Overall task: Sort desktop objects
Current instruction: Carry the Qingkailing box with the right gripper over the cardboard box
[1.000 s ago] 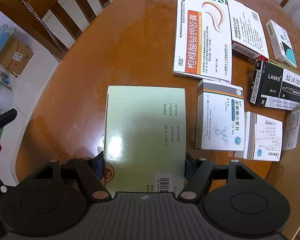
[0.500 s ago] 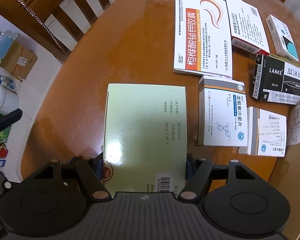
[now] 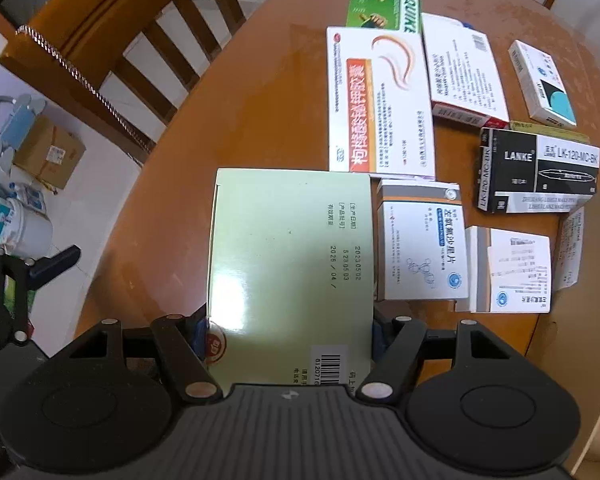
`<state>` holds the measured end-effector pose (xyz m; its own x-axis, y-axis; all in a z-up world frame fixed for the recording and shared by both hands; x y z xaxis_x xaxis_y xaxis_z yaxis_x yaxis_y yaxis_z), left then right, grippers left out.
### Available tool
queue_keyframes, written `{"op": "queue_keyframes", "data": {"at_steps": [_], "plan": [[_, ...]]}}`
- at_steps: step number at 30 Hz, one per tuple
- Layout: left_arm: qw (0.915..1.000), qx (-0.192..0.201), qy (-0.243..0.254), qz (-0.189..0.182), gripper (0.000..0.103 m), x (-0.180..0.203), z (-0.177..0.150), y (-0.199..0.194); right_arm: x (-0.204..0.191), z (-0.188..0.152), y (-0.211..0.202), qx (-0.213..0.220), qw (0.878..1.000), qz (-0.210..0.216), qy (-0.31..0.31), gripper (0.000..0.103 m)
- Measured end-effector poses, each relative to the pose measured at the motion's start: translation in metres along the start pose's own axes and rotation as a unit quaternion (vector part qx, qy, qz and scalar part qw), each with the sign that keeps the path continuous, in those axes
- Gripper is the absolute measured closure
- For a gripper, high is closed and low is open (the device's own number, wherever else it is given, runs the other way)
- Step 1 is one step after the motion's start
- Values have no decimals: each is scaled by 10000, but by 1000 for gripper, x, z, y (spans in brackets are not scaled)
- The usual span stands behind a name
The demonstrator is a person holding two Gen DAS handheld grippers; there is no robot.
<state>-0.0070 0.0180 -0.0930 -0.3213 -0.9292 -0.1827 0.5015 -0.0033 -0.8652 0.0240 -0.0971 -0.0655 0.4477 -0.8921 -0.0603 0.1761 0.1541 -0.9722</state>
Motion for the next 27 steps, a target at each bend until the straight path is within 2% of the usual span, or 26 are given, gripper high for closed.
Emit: {"op": "queue_keyframes", "data": {"at_steps": [2, 4, 10, 19, 27], "plan": [[10000, 23, 48, -20, 0, 3, 4, -1, 8, -3, -10, 49, 9999, 77, 79, 29], [9999, 57, 118, -35, 0, 7, 9, -4, -9, 1, 2, 102, 9997, 159, 154, 29], [9992, 175, 353, -68, 0, 20, 24, -10, 2, 2, -22, 391, 9976, 418, 387, 29], [9978, 268, 589, -103, 0, 41, 42, -16, 45, -6, -73, 1014, 9899, 562, 813, 29], [9965, 306, 774, -113, 0, 62, 52, -21, 100, -25, -104, 1410, 9806, 390, 1304, 29]]}}
Point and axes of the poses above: each gripper's, at about its wrist camera, not at the fingertips, and y roughly the way its jaws point, x to its right, z to its top, the point moved 2 cm from there along y, roughly the way its jaws point, and after that the axes turned 4 degrees about -z, right-handed, at the moved point
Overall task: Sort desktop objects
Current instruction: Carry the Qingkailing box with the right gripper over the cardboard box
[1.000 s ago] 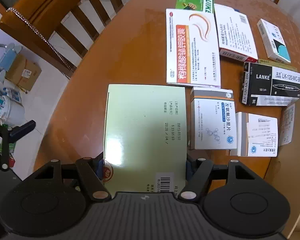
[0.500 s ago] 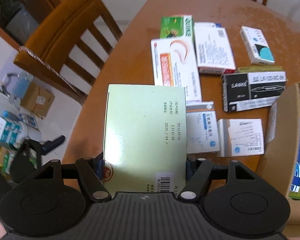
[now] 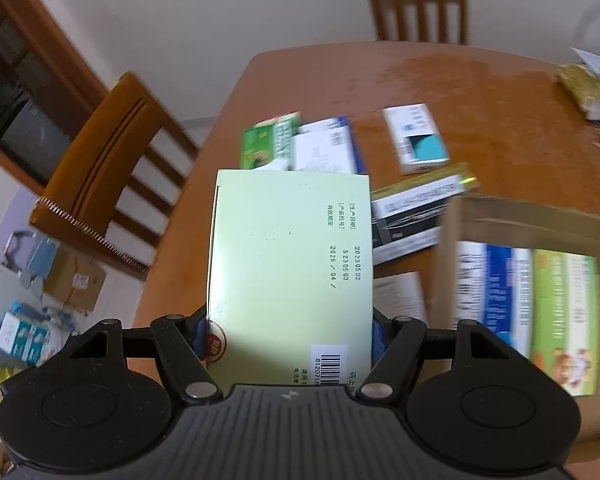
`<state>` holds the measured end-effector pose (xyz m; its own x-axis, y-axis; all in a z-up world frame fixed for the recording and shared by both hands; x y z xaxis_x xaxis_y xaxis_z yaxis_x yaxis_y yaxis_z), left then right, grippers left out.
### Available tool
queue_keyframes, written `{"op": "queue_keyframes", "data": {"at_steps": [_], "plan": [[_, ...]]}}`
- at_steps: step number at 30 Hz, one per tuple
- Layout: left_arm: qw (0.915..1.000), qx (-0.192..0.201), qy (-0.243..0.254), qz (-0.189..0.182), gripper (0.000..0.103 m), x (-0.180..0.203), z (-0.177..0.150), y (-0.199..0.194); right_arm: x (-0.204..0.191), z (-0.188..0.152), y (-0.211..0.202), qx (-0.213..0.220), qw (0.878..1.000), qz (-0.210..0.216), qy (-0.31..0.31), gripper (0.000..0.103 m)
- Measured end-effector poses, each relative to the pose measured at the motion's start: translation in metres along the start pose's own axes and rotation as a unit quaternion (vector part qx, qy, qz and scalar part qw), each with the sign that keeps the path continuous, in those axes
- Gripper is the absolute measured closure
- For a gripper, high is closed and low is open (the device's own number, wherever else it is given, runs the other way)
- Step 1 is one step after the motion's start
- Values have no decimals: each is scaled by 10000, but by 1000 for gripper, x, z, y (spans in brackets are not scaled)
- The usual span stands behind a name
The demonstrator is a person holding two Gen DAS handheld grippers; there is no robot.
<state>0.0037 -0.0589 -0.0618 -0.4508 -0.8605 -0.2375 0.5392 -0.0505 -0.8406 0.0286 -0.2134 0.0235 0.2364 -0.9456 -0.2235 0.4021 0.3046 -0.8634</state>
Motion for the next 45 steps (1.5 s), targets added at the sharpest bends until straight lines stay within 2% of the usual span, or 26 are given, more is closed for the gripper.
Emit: {"op": "queue_keyframes", "data": {"at_steps": [9, 23, 35, 45], "plan": [[9999, 48, 160, 19, 0, 23, 18, -4, 67, -3, -22, 203, 9980, -382, 451, 29], [9997, 16, 242, 95, 0, 46, 37, -2, 147, -6, -35, 252, 9943, -740, 730, 29], [9993, 91, 365, 46, 0, 67, 54, -3, 200, -12, -38, 184, 9906, -941, 980, 29], [9994, -30, 340, 112, 0, 74, 56, 0, 243, -6, -27, -132, 9883, -1198, 932, 29]]}}
Point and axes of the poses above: each gripper's, at about its wrist camera, not at the fingertips, and y roughly the way its jaws point, x to its right, z to its top, the point moved 2 cm from there along y, roughly the way its jaws point, and after that the axes turned 4 degrees about -z, right-handed, at the moved point
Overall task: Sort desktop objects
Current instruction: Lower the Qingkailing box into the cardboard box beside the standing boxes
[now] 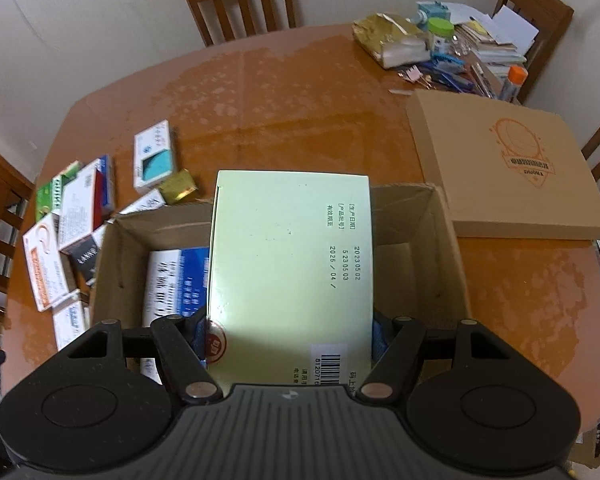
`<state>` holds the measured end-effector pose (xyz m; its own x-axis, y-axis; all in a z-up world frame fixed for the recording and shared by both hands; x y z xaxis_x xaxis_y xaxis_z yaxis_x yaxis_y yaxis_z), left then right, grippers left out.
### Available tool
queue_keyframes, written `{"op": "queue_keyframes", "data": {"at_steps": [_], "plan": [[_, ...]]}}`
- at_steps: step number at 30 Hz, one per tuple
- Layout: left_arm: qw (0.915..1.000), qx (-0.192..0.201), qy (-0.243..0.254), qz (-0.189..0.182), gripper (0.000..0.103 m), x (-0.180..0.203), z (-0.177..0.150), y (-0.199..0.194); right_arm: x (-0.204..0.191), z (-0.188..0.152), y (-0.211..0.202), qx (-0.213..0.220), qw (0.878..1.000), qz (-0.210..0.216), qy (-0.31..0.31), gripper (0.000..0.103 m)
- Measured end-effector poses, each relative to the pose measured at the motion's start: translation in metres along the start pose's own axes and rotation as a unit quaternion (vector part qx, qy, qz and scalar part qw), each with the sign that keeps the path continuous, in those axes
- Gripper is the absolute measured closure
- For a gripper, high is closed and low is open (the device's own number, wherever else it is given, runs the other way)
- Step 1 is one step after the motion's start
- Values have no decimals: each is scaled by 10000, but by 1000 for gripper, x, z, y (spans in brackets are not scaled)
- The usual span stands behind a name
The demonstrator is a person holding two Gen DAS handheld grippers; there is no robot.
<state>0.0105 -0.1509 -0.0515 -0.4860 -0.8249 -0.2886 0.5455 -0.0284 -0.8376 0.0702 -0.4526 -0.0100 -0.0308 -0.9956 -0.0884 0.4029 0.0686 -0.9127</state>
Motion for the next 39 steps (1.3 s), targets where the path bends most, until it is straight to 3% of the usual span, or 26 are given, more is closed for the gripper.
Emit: {"op": "queue_keyframes", "data": {"at_steps": [19, 39], "plan": [[9998, -109, -2, 143, 0, 0, 3, 2, 42, 14, 46, -594, 9979, -200, -167, 29], [9996, -202, -77, 179, 0, -4, 3, 7, 38, 27, 68, -832, 9939, -476, -548, 29]]}}
Point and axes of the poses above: each gripper's, at about its wrist camera, not at the fingertips, and y roughly the way its jaws point, x to its right, z to its top, the point moved 2 cm from there along y, roughly the way its jaws point, and after that the axes turned 4 degrees about -z, right-handed, at the moved point
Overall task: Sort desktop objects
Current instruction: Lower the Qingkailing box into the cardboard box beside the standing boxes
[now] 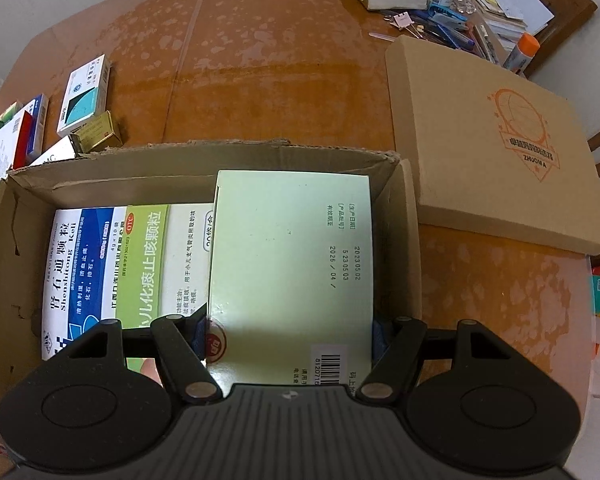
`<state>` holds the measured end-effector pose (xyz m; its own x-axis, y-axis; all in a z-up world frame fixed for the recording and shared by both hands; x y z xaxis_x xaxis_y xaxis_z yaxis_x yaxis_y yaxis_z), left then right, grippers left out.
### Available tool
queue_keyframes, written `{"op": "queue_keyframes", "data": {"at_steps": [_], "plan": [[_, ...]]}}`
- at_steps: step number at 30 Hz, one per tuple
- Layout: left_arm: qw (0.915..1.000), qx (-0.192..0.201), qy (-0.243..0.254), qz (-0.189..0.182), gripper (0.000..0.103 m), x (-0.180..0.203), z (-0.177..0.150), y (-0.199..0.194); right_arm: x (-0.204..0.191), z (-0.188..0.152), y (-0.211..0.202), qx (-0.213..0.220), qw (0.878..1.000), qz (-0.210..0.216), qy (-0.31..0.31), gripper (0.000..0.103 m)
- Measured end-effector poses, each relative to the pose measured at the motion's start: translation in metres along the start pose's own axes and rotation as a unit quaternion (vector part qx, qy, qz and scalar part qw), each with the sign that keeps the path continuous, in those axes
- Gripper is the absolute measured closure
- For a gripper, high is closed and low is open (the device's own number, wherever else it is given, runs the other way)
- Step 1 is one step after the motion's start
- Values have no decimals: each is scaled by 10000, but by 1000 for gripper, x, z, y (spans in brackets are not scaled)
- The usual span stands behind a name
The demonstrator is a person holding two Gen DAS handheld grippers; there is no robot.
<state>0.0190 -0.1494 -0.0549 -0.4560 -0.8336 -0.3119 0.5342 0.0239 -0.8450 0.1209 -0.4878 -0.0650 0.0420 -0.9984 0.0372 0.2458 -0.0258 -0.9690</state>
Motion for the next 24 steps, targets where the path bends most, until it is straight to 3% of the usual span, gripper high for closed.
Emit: {"op": "queue_keyframes", "data": {"at_steps": [24], "plan": [[10000, -15, -6, -45, 0, 1, 1, 2, -16, 0, 8, 7, 9986, -436, -299, 29]]}}
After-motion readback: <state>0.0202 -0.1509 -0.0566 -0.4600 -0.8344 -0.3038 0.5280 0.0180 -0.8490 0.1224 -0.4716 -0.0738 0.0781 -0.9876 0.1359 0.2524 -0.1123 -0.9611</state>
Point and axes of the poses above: each gripper's, at about its wrist camera, not at the fingertips, and y roughly the way its jaws point, x to its right, z to its top, the point moved 2 cm from there along y, roughly the way its jaws point, and after that the axes turned 4 degrees about -z, right-handed, at the moved point
